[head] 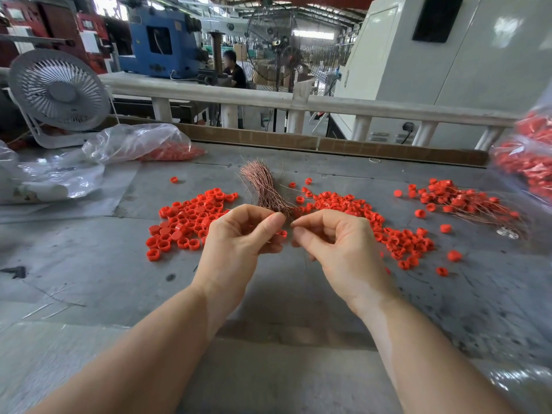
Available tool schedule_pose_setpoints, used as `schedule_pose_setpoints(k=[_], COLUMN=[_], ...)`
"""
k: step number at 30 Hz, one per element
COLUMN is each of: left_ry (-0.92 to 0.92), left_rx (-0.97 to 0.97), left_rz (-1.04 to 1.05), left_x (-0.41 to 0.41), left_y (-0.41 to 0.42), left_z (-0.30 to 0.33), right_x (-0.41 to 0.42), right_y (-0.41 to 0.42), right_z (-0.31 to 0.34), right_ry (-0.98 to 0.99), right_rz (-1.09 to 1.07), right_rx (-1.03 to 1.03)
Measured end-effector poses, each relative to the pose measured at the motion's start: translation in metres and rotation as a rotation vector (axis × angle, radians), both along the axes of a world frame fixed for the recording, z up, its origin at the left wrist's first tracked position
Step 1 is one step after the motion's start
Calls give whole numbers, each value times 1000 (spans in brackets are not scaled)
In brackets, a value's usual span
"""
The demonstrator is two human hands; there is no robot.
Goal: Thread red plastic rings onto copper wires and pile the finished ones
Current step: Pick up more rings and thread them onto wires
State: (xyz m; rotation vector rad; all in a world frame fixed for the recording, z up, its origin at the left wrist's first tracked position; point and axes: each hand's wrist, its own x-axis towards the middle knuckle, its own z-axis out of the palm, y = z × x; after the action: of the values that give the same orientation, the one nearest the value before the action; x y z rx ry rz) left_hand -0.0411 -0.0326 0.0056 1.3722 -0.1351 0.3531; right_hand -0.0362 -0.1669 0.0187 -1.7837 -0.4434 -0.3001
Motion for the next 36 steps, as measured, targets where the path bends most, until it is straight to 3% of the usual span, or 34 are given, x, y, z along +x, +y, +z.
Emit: schedule_pose_setpoints(k=[7,18,28,36], left_ry=[51,167,200,187], left_rx=[-82,-31,62,111], left_rz=[45,19,23,19], left_x=[1,5,5,6], left_y=[3,4,3,3], left_z=[-1,-6,-9,-12], right_x=[2,9,31,55], right_y=[-3,-9,-45,-78], right_z=[-1,-3,4,-8], right_ry=[281,271,147,164], right_rz=[105,-29,-504,-782], right_rx=[-7,166,666,555])
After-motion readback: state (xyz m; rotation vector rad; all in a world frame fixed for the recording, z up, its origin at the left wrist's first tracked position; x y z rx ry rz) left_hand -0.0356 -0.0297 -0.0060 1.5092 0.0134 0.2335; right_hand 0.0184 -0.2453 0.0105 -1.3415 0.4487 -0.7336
